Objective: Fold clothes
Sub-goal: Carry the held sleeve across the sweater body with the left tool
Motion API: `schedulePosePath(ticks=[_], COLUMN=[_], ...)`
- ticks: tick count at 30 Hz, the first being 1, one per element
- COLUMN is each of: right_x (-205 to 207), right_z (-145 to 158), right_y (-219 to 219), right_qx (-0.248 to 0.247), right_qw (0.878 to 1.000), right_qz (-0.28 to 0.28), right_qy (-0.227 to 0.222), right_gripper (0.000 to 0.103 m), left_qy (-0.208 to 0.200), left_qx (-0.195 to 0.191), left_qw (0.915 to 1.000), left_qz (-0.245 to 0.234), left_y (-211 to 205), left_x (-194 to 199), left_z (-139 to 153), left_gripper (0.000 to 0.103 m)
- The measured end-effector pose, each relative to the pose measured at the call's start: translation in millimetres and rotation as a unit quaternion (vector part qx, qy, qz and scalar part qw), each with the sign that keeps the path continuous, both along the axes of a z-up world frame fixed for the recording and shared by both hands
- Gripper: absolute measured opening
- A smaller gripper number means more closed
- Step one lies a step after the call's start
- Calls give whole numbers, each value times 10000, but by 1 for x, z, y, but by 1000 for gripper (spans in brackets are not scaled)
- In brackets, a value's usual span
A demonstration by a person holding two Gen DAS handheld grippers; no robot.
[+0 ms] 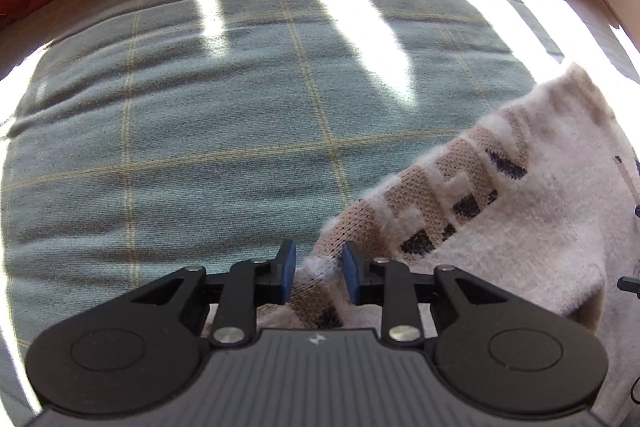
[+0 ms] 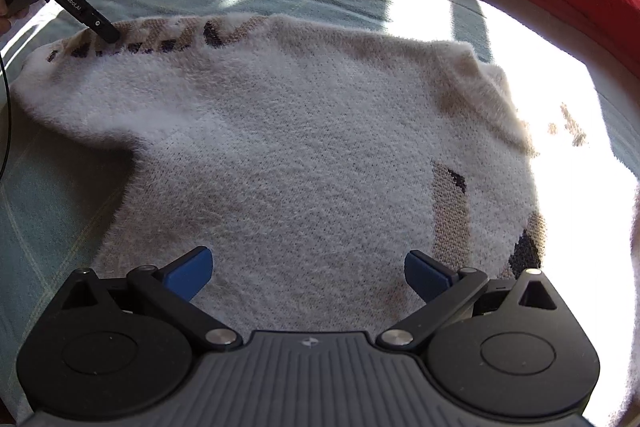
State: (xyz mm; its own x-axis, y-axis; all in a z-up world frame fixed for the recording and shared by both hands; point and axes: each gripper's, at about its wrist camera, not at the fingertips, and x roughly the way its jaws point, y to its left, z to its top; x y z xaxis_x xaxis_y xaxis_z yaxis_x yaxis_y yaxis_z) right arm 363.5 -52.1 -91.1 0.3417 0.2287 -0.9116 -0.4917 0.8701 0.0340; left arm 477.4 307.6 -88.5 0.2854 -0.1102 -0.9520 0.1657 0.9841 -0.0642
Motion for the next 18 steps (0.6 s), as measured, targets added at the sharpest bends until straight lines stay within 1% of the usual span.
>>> schedulePosePath(ticks=[1, 2, 3, 4, 5, 6, 7, 9, 10, 11, 12, 13, 14, 15, 16, 17, 18], right_x=[0, 0, 1, 2, 3, 4, 5, 5, 5, 5, 5, 5, 5, 4, 4, 4, 3], right_z=[0, -1, -1, 0, 0, 0, 0, 1, 1, 1, 1, 1, 1, 2, 3, 4, 5], right_y=[0, 0, 0, 0, 0, 0, 0, 0, 0, -1, -1, -1, -2, -2, -2, -2, -2], right_qx=[5, 10, 28, 49, 67, 78, 99, 137, 146, 160, 159, 145, 135, 129, 122, 115, 109], right_qw=[10000, 10000, 10000, 10000, 10000, 10000, 9999, 9999, 9999, 9999, 9999, 9999, 9999, 9999, 9999, 9999, 9999], right_qz=[1, 2, 2, -1, -4, -12, -12, -3, -5, -6, -12, -21, -19, -10, 0, 10, 20], right_qy=[9, 19, 24, 33, 47, 45, 44, 58, 55, 59, 62, 64, 67, 71, 75, 79, 84], right_gripper=[103, 103, 103, 103, 103, 103, 103, 103, 103, 103, 103, 103, 103, 103, 103, 103, 103], left_qy=[-137, -235, -333, -431, -462, -492, -471, -426, -402, -377, -351, -318, -284, -249, -228, -282, -444], left_qx=[0, -6, -12, -19, -13, -7, -73, -208, -400, -593, -785, -1142, -1498, -1850, -2211, -2696, -3093], left_qw=[9998, 9988, 9969, 9942, 9899, 9844, 9775, 9594, 9460, 9304, 9128, 8931, 8708, 8460, 8242, 7941, 7642], left_qz=[166, 439, 713, 987, 1338, 1689, 2056, 2780, 3191, 3596, 3993, 4340, 4674, 4994, 5209, 5440, 5642], left_y=[7, 17, 26, 36, 45, 54, 62, 77, 84, 91, 98, 103, 108, 113, 116, 119, 120], left_x=[-4, -12, -20, -28, -40, -52, -67, -97, -113, -129, -145, -157, -169, -182, -189, -197, -203], left_z=[9, 16, 22, 29, 31, 33, 32, 29, 23, 17, 11, 1, -10, -21, -31, -44, -57], left_gripper=[28, 28, 33, 42, 46, 51, 52, 52, 53, 54, 55, 56, 56, 57, 57, 57, 57])
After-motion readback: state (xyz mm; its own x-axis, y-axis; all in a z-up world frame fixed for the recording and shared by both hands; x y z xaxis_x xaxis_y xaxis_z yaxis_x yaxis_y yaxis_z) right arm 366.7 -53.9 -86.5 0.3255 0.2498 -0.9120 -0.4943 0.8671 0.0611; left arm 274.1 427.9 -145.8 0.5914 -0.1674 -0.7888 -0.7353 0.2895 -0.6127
